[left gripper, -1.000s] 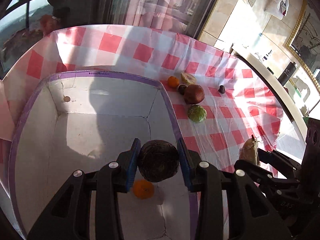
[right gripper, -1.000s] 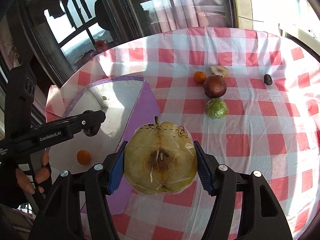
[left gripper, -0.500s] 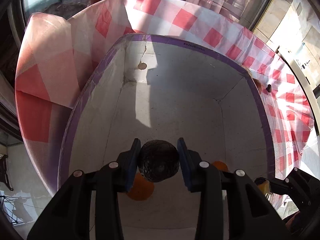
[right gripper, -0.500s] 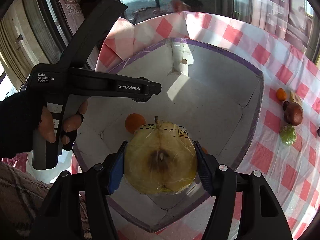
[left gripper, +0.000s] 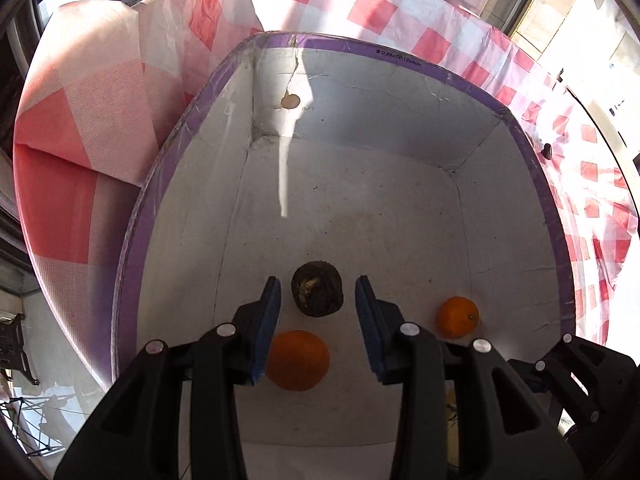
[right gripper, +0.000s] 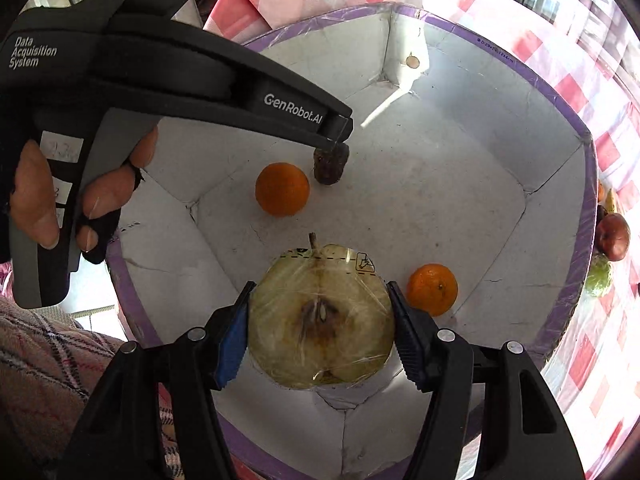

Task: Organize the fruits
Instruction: 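Open the right tool to drop the halved pear, then withdraw both tools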

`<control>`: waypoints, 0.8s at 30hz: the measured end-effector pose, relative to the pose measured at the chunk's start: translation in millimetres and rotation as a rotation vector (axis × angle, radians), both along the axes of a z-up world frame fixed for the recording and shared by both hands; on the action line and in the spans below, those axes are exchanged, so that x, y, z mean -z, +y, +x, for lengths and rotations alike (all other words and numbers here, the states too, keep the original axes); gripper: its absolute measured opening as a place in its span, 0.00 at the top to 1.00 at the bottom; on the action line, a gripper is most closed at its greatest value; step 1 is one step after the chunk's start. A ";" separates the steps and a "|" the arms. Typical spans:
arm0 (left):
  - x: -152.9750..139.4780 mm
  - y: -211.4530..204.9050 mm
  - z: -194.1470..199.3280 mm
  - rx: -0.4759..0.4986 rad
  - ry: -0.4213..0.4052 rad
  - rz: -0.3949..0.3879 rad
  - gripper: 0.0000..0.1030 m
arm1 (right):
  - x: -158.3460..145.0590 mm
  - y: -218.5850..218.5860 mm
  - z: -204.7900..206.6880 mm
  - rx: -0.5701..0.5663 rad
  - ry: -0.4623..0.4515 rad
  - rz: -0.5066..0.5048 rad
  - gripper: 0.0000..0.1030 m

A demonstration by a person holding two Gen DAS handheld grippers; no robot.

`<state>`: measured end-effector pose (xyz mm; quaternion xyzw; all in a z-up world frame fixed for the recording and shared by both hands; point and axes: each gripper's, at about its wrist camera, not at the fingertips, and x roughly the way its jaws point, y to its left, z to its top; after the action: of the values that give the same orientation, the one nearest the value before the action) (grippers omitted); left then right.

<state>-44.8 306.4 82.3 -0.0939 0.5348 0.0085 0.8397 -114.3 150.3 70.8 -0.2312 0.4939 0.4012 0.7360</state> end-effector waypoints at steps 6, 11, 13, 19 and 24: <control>1.2 6.1 0.2 -0.031 0.008 -0.022 0.45 | 0.1 -0.3 0.6 0.015 0.001 0.005 0.39; 2.0 3.6 0.2 -0.018 0.010 -0.018 0.40 | 0.6 -1.7 0.0 0.017 -0.002 0.011 0.38; 2.4 3.0 -0.7 -0.019 0.010 -0.015 0.40 | -0.5 -3.5 -0.2 0.018 -0.001 0.018 0.37; 4.6 2.6 -1.6 -0.020 0.016 0.001 0.40 | -0.5 -7.4 0.3 0.006 0.002 0.042 0.34; 6.2 0.6 -2.0 -0.035 0.025 0.026 0.38 | -7.9 -11.4 -0.4 -0.011 0.011 0.098 0.34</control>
<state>-46.8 307.0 76.1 -0.0924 0.5433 0.0315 0.8338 -114.7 138.8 78.7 -0.1953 0.4766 0.4300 0.7414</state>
